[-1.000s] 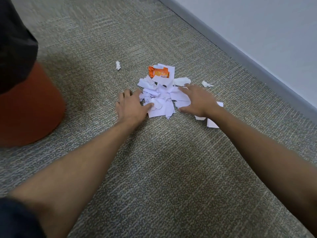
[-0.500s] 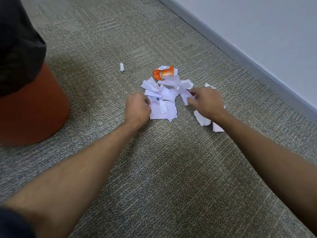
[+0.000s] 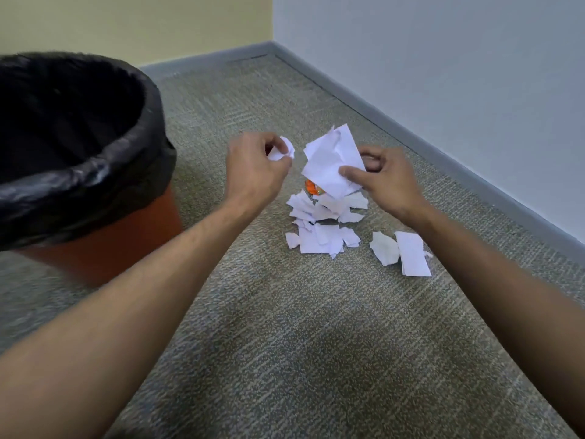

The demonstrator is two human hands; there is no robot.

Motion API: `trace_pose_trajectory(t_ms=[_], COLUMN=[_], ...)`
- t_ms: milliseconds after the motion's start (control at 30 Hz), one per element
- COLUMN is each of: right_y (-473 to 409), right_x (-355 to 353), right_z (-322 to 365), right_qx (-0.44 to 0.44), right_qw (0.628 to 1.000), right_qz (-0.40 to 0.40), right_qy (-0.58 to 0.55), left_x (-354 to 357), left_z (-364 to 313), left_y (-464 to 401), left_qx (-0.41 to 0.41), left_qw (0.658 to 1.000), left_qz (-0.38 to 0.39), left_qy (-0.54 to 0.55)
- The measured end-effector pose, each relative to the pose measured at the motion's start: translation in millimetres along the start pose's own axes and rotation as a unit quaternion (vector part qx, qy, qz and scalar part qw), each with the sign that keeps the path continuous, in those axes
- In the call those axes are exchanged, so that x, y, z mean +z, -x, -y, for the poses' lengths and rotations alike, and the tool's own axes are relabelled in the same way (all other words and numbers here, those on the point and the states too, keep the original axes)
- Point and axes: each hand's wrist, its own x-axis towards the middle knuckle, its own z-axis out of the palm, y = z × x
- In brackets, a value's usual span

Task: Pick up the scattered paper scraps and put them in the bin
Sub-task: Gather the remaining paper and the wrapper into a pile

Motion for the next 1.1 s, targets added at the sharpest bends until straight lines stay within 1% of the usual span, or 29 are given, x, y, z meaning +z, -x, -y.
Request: trace_pose_trajectory(t_ms=[200,267,500,633,767,867,900,967,1100], right_y=[-7.5,-10.4,-27.0,-39.7,-42.4,-38.3,-35.8,-28.7,-11.0], right_x=[30.2,43.9,115.5,166.2,195.4,191.8,185.7,169.2,124.4], right_z=[78.0,100.7,169.9,199.8,220.0,213.9,207.6,189.7,135.7], right_qx=[-0.053,-0.079,-0.152,-0.175,-0.203,-0.208,-0.21,-0.21,-0.197], right_qw=[0.998,0.996,0.988,0.984,0.974,0.973,0.973,0.974,0.97], right_qz=[-0.041,-0.043,0.003,0.043,0.089,0.079,0.066,0.044,0.037], right_qy=[-0.017,-0.021,-0.035,-0.015,0.048,0.059,0.062,0.078,0.14], left_x=[-74.4,-104.9,-211.2,-244.2,-245.4,-232.6,-226.2,-210.5,-168.8], left_z=[-23.4,-24.4,0.3,20.7,32.7,31.8,28.7,21.1,2.9], left_y=[-18.2,-19.9,-17.4,-16.6,-13.0,-6.8,-2.7,7.7,32.8], left_qx=[-0.005,-0.008,-0.026,-0.075,-0.119,-0.118,-0.106,-0.056,0.051], left_qw=[0.997,0.995,0.984,0.979,0.976,0.97,0.969,0.973,0.974], left_qz=[-0.075,-0.102,-0.173,-0.175,-0.166,-0.199,-0.204,-0.194,-0.172], left_qy=[-0.019,-0.022,-0.046,-0.073,-0.073,-0.082,-0.085,-0.11,-0.142])
